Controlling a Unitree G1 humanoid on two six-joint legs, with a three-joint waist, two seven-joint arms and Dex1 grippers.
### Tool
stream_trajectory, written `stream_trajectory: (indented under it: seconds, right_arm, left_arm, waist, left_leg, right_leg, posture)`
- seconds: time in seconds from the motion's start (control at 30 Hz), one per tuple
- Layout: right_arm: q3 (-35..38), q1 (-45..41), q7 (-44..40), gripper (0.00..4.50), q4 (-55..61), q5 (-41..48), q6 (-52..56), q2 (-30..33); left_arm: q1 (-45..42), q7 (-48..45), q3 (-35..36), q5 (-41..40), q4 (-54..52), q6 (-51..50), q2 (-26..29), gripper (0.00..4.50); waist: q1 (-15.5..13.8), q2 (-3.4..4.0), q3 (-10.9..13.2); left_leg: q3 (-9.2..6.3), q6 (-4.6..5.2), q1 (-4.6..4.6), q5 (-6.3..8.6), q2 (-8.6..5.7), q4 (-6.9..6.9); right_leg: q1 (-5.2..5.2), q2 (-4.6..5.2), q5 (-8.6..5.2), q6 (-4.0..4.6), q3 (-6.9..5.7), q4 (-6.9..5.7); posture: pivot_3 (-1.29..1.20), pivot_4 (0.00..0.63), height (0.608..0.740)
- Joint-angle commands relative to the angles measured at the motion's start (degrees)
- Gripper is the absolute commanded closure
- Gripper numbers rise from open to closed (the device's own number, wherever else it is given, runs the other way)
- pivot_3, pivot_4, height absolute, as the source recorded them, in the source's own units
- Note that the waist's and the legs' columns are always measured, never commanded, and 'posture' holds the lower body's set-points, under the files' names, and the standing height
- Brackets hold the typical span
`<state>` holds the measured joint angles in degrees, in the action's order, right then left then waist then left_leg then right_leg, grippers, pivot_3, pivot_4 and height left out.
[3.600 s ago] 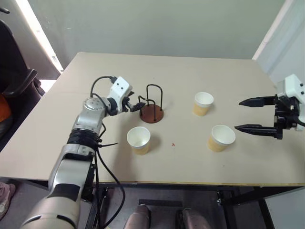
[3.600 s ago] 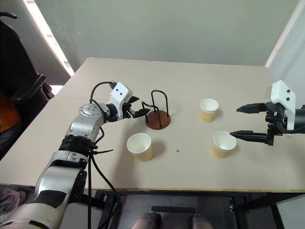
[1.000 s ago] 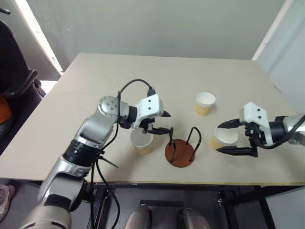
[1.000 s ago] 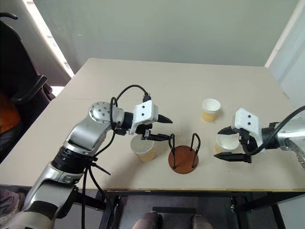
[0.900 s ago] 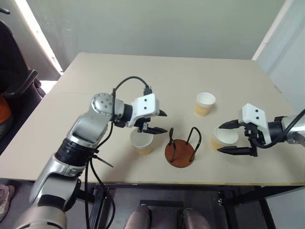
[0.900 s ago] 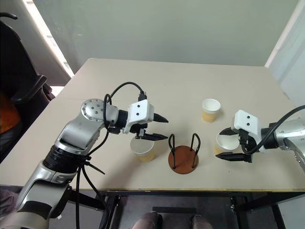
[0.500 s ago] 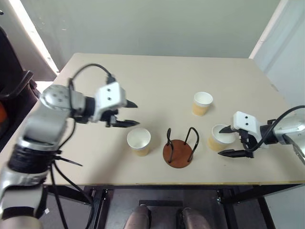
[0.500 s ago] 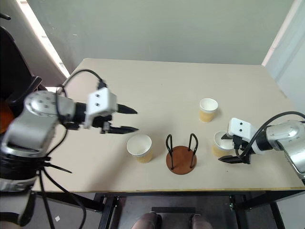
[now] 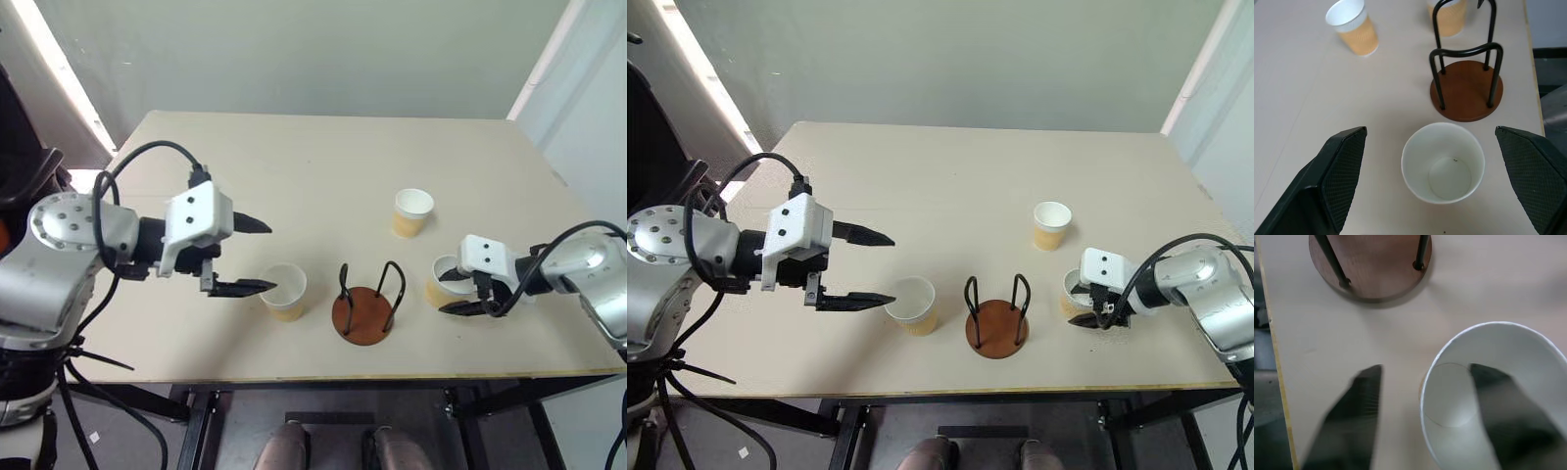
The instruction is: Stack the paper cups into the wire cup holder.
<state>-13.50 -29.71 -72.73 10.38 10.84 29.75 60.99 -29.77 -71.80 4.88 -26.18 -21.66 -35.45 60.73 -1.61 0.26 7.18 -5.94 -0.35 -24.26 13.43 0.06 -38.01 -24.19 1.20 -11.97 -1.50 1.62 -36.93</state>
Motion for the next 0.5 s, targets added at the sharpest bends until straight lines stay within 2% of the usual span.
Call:
stream_trajectory:
  seconds: [0.03,0.17,0.3,0.4,0.5]
  right_arm:
    - [1.27,-2.54,-1.51,3.14,0.47,-0.77,-1.23,0.97]
    - [2.17,-2.98,-5.66,4.48,1.53,0.72,-3.22,2.48]
    - [4.67,-6.88,-13.36,4.48,0.70,4.93,-6.93,4.32]
    - [5.59,-15.77,-19.16,4.48,-3.45,8.28,-9.49,5.07]
    - [3.60,-27.42,-19.77,4.48,-7.70,14.14,-11.08,4.52]
  left_arm:
    - [0.18,1.32,2.35,-1.03,-1.50,-0.18,1.09,0.00]
    - [-0.02,2.06,1.35,-1.27,-1.39,0.11,0.87,0.00]
    - [-1.04,1.93,0.17,-0.74,0.33,1.27,0.67,0.00]
    - [-1.78,1.56,-0.54,-0.23,1.93,2.38,0.72,0.00]
    - [-1.95,1.89,-1.34,0.29,2.77,3.28,0.45,0.00]
  waist:
    - [0.01,0.01,0.00]
    - [-0.03,0.00,0.00]
    - [0.04,0.04,0.03]
    - [0.28,0.11,0.07]
    - [0.46,0.12,0.07]
  left_leg:
    - [0.00,-0.01,0.00,0.01,0.00,0.01]
    - [0.00,-0.03,-0.02,0.05,0.00,0.02]
    - [0.00,-0.09,-0.02,0.11,0.00,0.04]
    - [0.03,-0.11,-0.02,0.10,-0.01,0.06]
    - [0.01,-0.12,-0.01,0.06,0.02,0.12]
  right_leg:
    - [-0.01,0.00,0.00,0.00,0.00,0.00]
    - [-0.01,0.00,-0.03,0.05,-0.01,0.01]
    - [-0.02,0.00,-0.05,0.07,0.00,0.02]
    - [-0.10,-0.02,-0.11,0.17,0.02,-0.02]
    - [-0.14,-0.06,-0.21,0.35,0.02,-0.05]
  posture:
    - [0.00,0.150,0.740]
    - [0.00,0.150,0.740]
    - [0.00,0.150,0.740]
    - [0.00,0.150,0.740]
    - [0.00,0.150,0.740]
